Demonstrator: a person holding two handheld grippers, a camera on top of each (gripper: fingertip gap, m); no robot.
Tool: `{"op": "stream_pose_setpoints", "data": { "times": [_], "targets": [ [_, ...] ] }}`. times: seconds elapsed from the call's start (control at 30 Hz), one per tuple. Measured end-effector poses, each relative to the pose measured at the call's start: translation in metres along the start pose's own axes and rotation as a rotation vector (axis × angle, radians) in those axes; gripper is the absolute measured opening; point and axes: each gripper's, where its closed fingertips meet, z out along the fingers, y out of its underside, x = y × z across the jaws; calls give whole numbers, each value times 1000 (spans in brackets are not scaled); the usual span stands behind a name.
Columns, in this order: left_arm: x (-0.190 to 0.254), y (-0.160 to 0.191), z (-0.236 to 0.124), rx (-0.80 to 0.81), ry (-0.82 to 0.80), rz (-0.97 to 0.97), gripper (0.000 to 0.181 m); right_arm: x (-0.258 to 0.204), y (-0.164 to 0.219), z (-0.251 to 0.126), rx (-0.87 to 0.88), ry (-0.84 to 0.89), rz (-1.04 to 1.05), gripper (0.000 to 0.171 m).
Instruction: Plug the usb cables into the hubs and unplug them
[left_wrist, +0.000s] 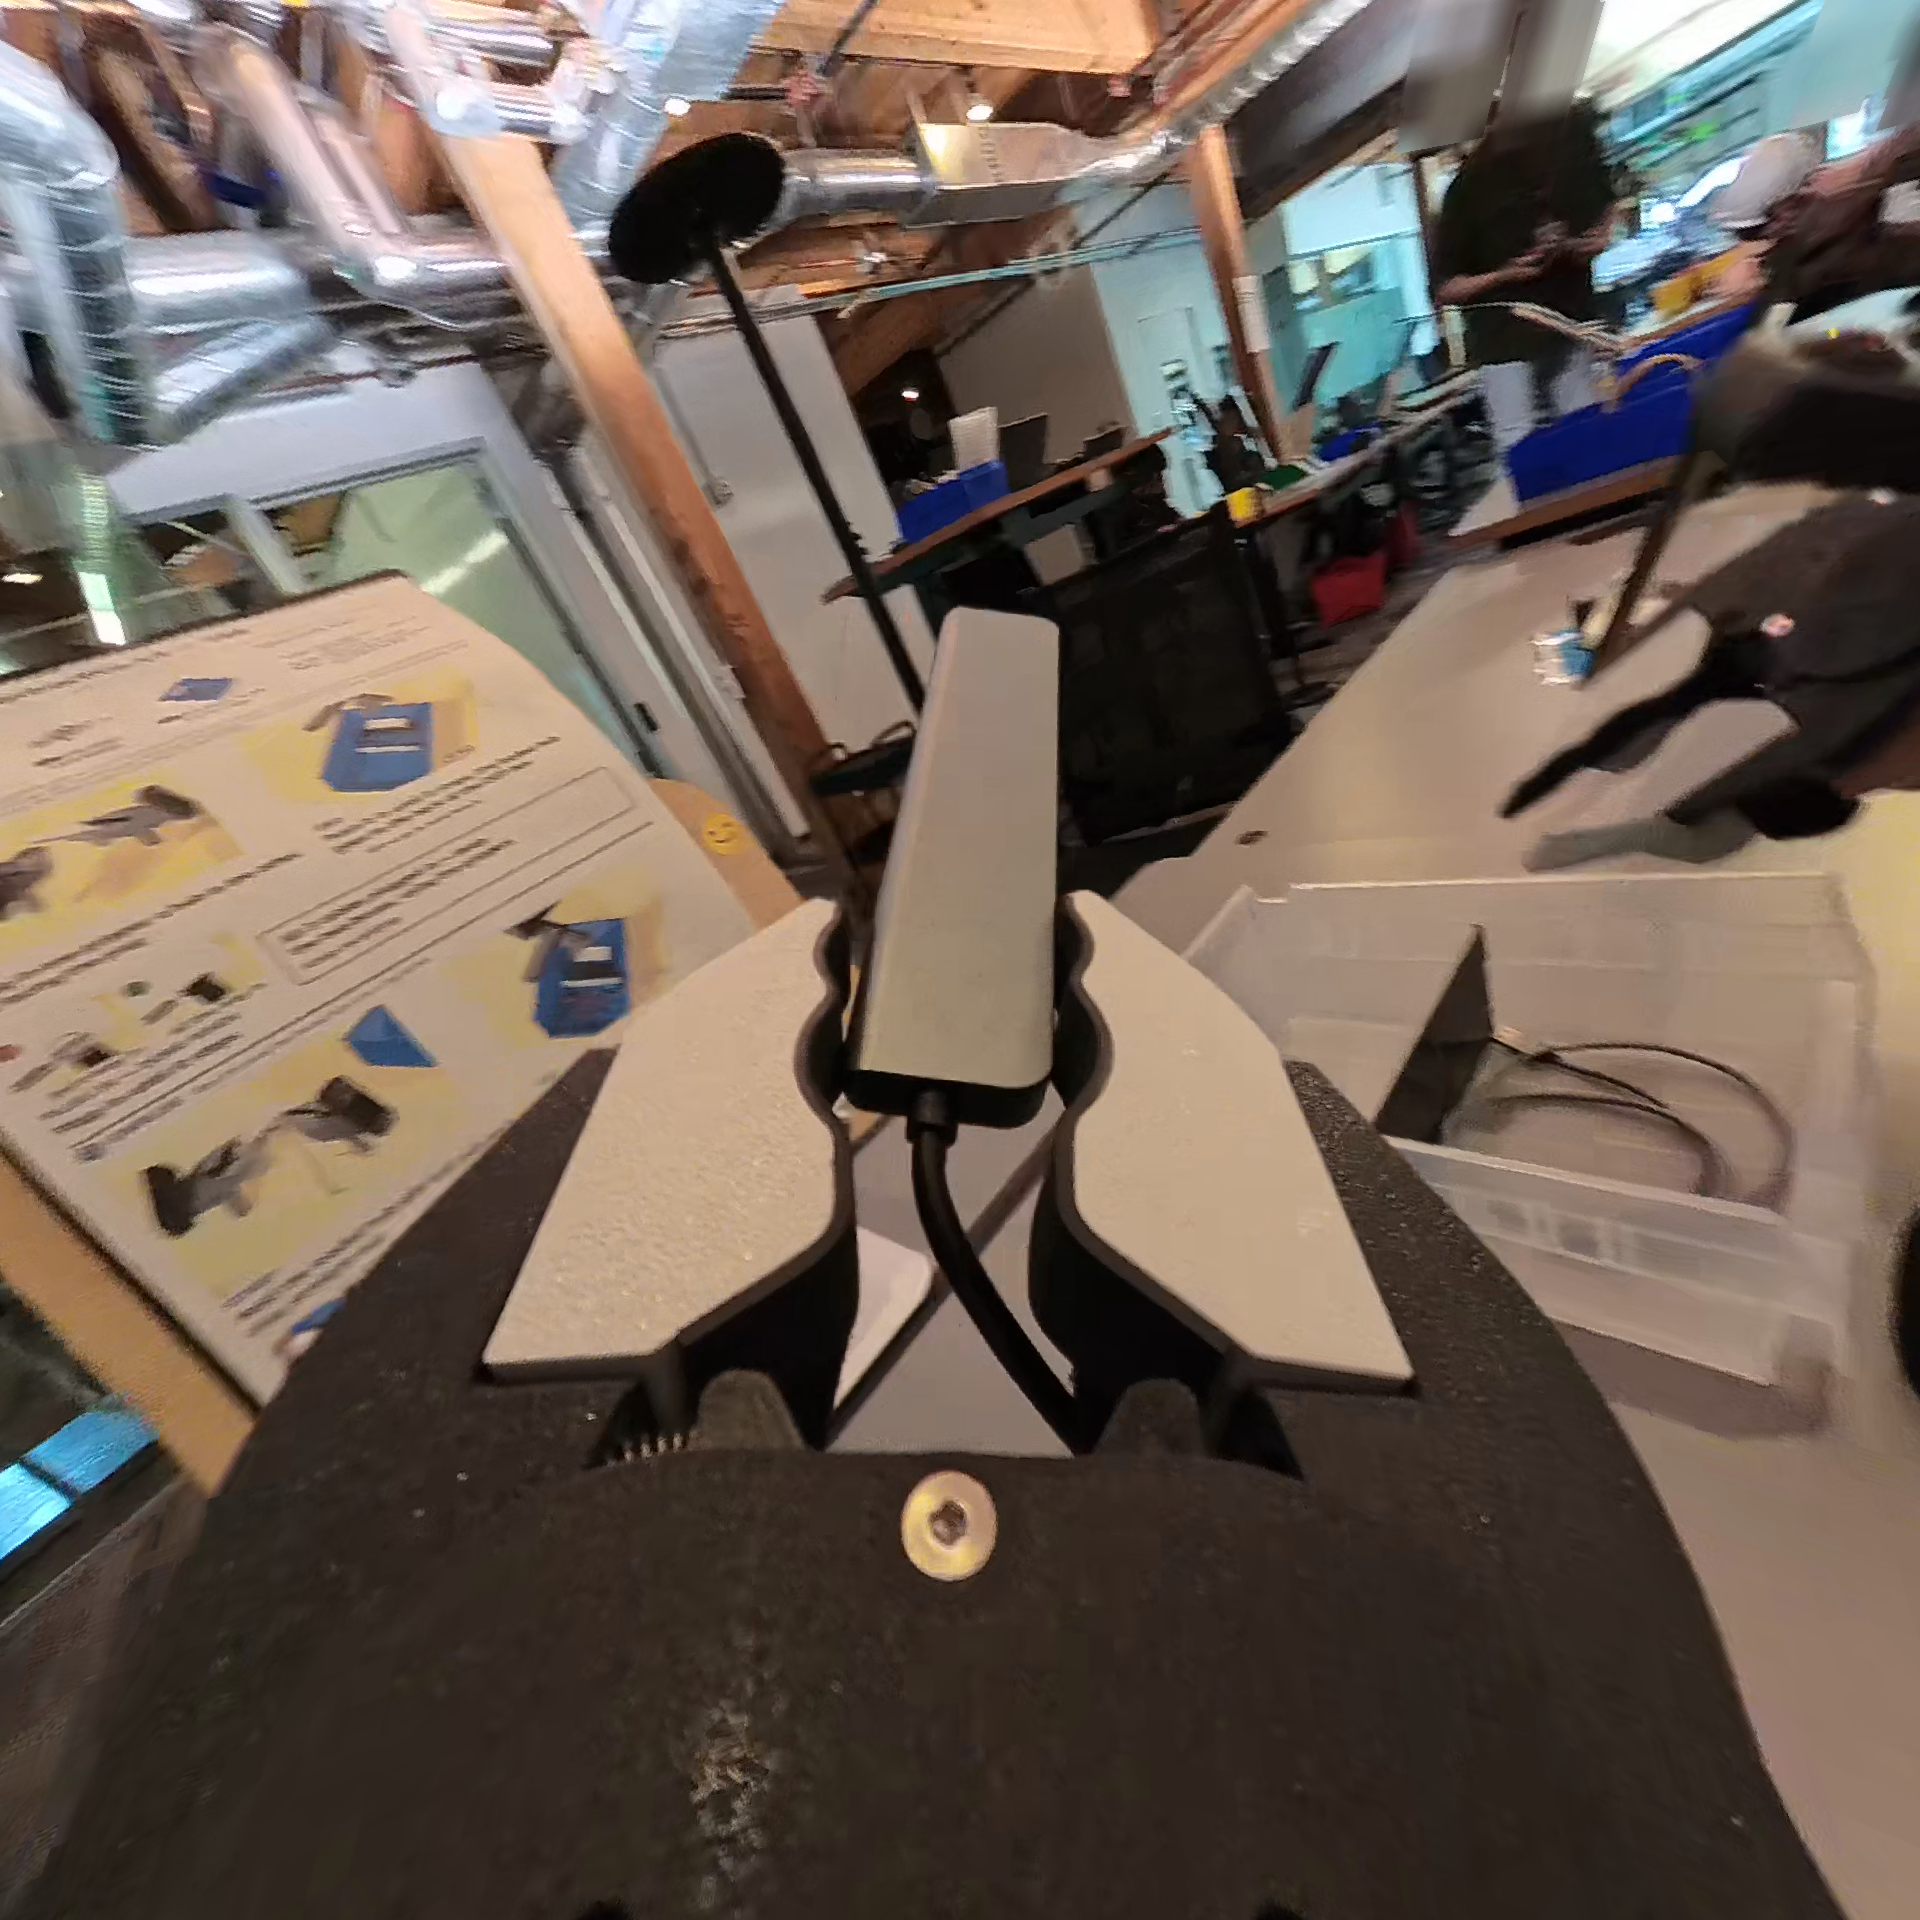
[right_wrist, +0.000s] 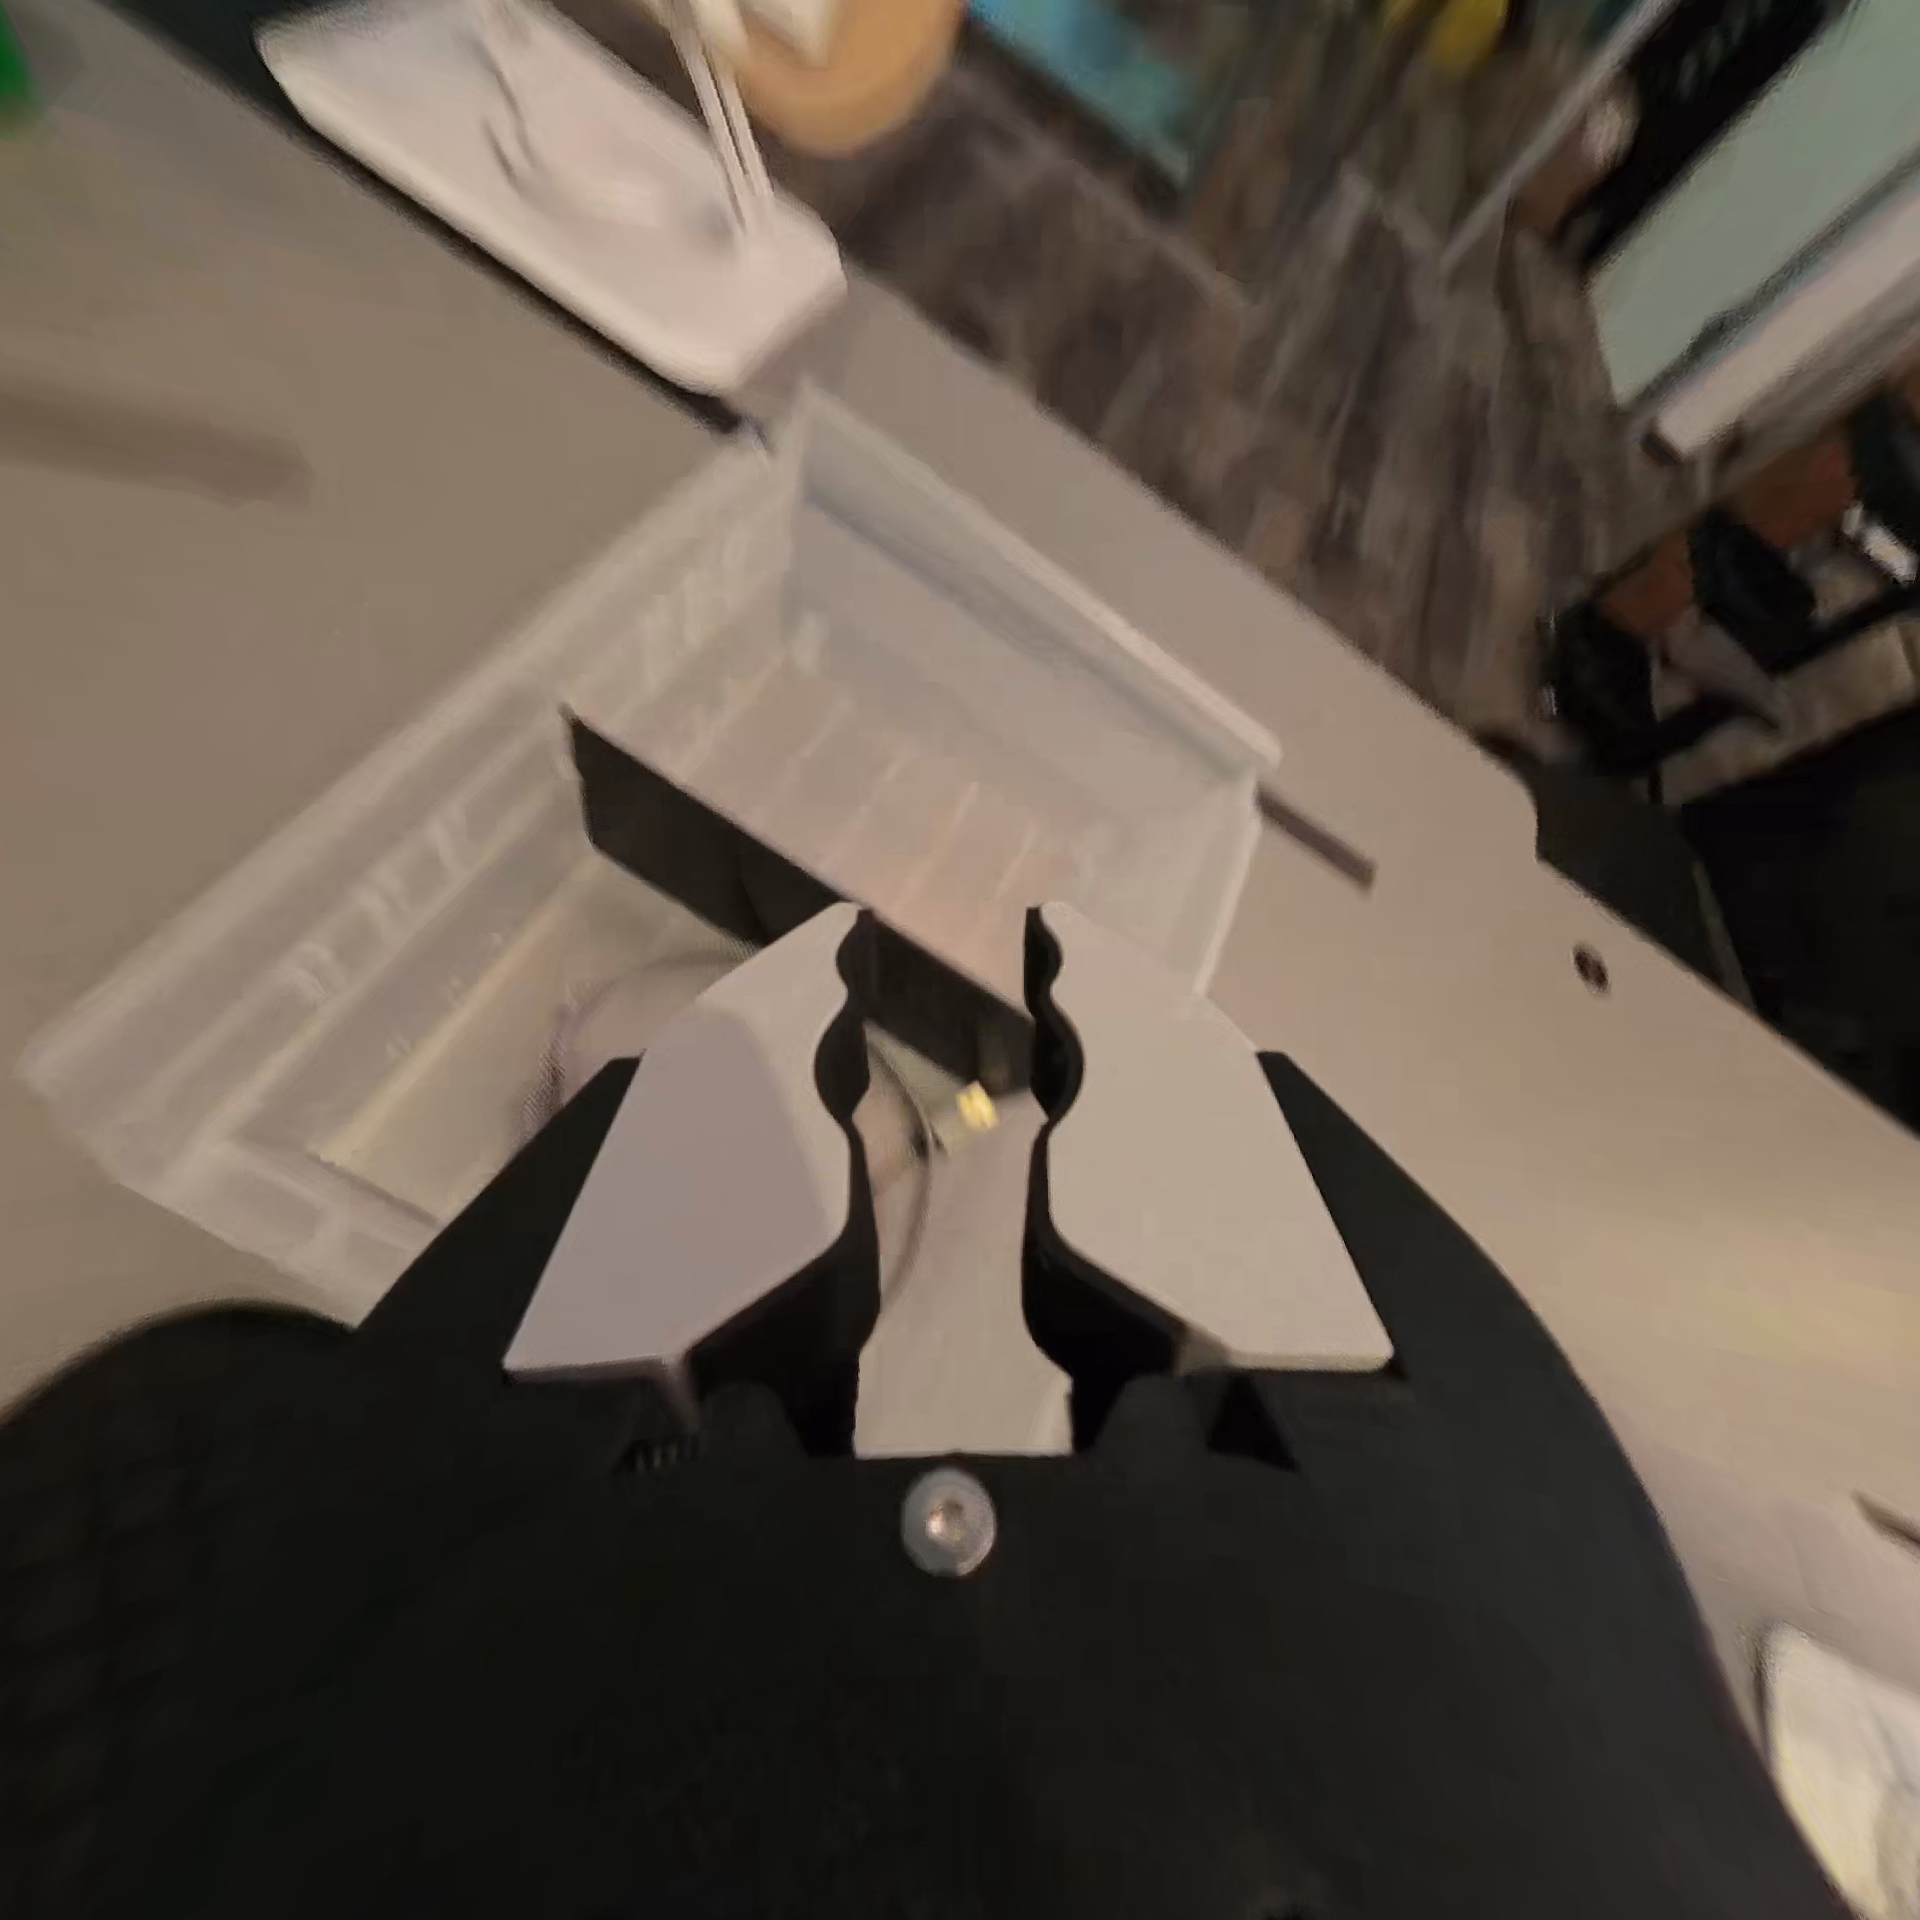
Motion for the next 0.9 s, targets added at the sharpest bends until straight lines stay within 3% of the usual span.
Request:
{"op": "stream_pose_setpoints", "data": {
  "times": [0.1,0.23,0.37,0.43,0.47,0.53,0.63,0.67,0.7,0.77,0.9],
  "targets": [
    [23,15,8,-78,170,-8,36,-27,-69,-21,283,-15,-64,38],
    [47,39,13,-170,331,50,36,-105,-140,-43,561,-44,-362,56],
    [80,58,5,-202,493,296,36,-162,-160,-33,588,-103,-669,69],
    [83,63,8,-222,475,362,36,-176,-145,-17,466,-225,-753,50],
    [88,66,7,-234,495,365,36,-179,-138,-10,412,-267,-770,52],
    [94,69,8,-240,527,365,36,-173,-135,-1,385,-231,-795,32],
    [99,72,6,-248,565,334,36,-175,-130,-2,394,-254,-767,32],
    [95,72,9,-245,540,313,40,-172,-130,-4,406,-234,-765,32],
    [89,70,13,-237,491,298,57,-164,-131,-4,401,-187,-768,32],
    [70,64,19,-230,362,272,82,-139,-133,-4,369,-101,-772,32],
    [47,49,13,-202,277,235,81,-48,-132,-3,266,106,-708,32]
  ]
}}
